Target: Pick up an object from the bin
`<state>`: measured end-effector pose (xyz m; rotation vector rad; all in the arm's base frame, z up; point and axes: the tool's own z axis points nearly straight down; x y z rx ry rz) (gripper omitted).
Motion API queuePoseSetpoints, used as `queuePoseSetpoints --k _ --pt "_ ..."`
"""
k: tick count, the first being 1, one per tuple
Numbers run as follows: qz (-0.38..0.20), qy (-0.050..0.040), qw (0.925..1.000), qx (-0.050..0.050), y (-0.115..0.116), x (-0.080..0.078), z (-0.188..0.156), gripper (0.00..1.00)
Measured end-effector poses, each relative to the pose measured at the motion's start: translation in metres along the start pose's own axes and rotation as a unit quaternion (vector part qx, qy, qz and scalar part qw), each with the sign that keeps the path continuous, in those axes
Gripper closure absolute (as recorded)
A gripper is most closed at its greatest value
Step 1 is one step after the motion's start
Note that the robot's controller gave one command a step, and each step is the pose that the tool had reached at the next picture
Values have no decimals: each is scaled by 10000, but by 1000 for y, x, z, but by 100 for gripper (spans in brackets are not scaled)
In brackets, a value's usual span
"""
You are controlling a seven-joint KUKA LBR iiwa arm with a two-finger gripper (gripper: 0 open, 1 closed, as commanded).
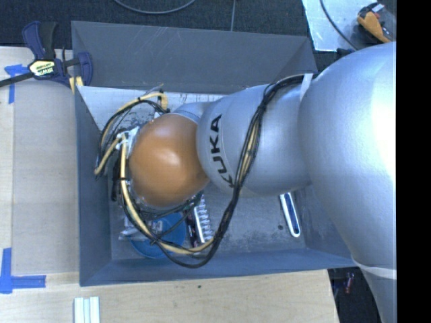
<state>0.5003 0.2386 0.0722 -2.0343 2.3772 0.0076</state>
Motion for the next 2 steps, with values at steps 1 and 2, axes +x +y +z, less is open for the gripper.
queuePoseSetpoints --k 1,2 --pt "2 17 10000 -26 2 1 -32 100" --pt "7 9 10000 -17 0 -1 -71 100"
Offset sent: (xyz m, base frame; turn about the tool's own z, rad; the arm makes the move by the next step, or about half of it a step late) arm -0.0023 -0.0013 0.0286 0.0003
